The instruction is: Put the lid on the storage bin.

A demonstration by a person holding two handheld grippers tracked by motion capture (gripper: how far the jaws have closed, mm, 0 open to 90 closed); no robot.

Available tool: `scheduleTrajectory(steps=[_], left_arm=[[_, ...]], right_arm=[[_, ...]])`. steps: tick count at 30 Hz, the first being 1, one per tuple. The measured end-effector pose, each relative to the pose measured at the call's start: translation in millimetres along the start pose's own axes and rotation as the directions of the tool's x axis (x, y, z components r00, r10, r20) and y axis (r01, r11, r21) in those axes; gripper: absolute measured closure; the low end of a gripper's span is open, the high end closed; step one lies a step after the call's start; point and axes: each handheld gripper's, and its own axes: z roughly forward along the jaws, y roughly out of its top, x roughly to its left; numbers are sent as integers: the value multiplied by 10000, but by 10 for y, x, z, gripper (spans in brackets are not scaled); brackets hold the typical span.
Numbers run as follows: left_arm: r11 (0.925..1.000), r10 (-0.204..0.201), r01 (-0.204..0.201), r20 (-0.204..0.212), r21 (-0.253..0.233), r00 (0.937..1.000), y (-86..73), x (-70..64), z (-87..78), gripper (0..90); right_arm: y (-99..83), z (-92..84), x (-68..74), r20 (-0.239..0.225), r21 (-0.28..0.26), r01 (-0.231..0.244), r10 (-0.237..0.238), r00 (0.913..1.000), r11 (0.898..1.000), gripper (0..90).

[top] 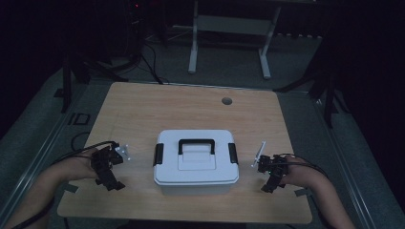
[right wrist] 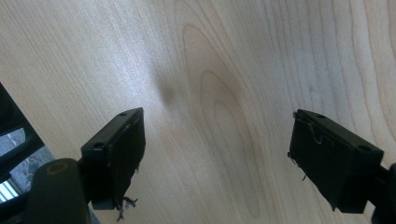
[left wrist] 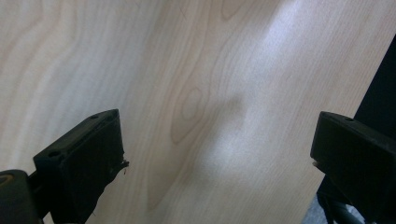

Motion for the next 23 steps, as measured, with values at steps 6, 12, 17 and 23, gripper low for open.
scheduleTrajectory(steps=[6, 12, 17, 23], left_arm=[[9998, -212, 212, 91, -49, 9997, -103, 5, 92, 23], [9993, -351, 353, 168, -152, 9992, -145, 28, 153, 23], [9991, -378, 382, 220, -200, 9990, -151, 24, 195, 23], [9990, -412, 415, 155, -172, 9990, -194, 27, 209, 23]], right_arm=[[-24, 39, -5, 59, -144, 26, -25, 10000, 9999, 171], [-33, 69, 0, 58, -284, 79, -77, 10000, 9996, 171], [-37, 79, -5, 151, -543, 101, -92, 9998, 9985, 171], [-49, 108, -15, 130, -368, 78, -73, 9999, 9993, 171]])
